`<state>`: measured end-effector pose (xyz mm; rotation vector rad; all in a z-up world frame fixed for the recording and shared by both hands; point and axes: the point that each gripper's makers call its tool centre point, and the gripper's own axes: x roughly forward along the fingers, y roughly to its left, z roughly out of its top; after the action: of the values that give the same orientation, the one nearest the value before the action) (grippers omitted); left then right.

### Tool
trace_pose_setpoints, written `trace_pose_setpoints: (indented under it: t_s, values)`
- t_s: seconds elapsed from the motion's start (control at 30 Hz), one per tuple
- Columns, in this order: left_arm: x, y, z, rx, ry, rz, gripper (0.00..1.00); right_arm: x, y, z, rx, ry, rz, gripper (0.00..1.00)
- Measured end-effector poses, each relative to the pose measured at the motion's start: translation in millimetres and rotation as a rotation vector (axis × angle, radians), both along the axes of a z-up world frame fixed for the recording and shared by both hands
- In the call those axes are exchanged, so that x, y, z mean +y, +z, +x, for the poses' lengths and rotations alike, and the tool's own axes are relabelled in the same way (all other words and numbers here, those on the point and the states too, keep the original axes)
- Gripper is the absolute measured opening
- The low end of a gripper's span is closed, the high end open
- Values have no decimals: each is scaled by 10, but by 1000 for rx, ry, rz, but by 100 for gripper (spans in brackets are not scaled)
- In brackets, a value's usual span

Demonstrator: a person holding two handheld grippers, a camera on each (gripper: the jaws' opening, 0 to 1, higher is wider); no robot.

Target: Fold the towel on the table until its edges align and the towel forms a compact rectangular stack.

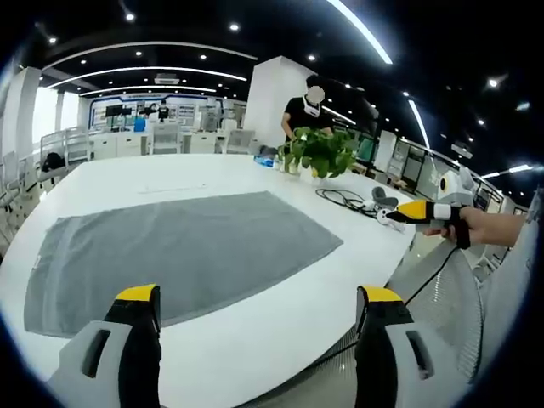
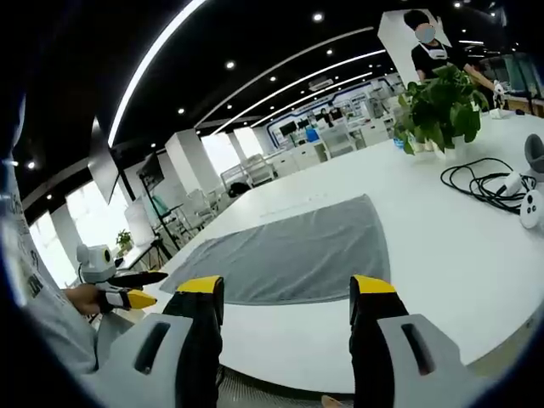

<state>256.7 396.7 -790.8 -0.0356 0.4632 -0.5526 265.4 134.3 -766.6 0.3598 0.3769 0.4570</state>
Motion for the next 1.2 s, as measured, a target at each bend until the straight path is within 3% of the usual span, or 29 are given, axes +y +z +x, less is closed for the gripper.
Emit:
trace_pose_setpoints:
  t_s: [0.73, 0.93, 1.2]
  values:
    - [-20, 6, -9, -2, -20, 6, 98, -50, -12, 14, -4, -26, -28, 62]
    - [9, 13, -2, -22, -5, 52, 99, -103, -53, 28, -4, -52, -92, 72]
    - [16, -23, 5, -23, -19, 62, 99, -144, -94, 47, -1, -71, -161, 96]
